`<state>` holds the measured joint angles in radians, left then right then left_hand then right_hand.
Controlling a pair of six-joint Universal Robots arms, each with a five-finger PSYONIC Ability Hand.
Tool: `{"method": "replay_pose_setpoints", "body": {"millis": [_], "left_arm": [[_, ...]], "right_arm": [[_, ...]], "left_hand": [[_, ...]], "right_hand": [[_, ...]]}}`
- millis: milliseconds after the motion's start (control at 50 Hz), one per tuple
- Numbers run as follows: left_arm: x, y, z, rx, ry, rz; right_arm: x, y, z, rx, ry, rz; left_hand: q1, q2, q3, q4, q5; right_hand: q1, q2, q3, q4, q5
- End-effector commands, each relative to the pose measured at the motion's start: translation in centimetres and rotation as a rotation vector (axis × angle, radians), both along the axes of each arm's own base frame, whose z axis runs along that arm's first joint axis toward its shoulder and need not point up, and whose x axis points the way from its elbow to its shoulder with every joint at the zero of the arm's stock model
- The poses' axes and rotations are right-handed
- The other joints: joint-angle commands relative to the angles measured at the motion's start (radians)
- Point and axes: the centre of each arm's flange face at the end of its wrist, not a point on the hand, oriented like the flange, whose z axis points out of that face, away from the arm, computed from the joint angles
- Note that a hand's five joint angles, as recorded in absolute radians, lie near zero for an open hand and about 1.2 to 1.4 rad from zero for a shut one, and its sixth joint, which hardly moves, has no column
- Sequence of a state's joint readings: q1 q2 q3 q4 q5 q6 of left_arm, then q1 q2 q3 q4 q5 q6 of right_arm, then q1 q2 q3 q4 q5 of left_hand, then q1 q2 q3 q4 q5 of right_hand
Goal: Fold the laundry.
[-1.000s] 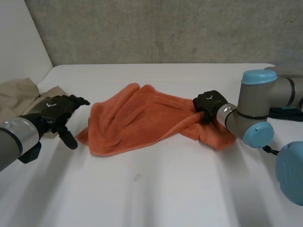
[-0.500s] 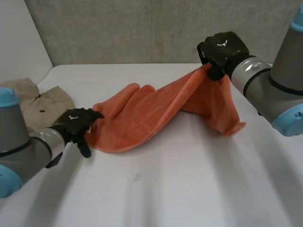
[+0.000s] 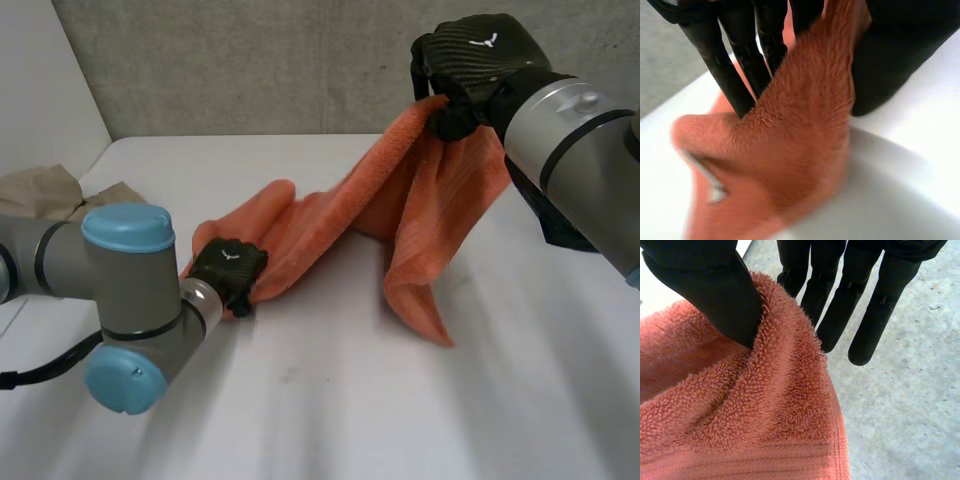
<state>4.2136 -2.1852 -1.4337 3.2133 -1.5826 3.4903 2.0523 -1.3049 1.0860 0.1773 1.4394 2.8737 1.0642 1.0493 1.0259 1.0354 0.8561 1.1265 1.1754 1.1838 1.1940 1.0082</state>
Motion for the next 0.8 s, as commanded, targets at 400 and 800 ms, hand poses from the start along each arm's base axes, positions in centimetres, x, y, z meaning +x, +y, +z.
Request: {"method": "replay_pose_setpoints", "body": {"millis": [400,800], "left_arm": [[7.4,-6.3,11.1,-0.222,-0.079,0.083],[5.4,-13.1,31.3,-1.007,0.475,0.16]], "right_arm": [[-2.0,-2.4,-11.6,-0.1,0.689,0.02],[-0.4,-14.5,4.1,-0.755,-0.153,-0.449]], "left_hand": [[0.332,0.347,0.37,0.361,0.366],[0.332,0.347,0.37,0.361,0.366]], "right_hand": [[0.27,0.221,0.213,0.202,0.214],[0.27,0.221,0.213,0.202,0.214]]}}
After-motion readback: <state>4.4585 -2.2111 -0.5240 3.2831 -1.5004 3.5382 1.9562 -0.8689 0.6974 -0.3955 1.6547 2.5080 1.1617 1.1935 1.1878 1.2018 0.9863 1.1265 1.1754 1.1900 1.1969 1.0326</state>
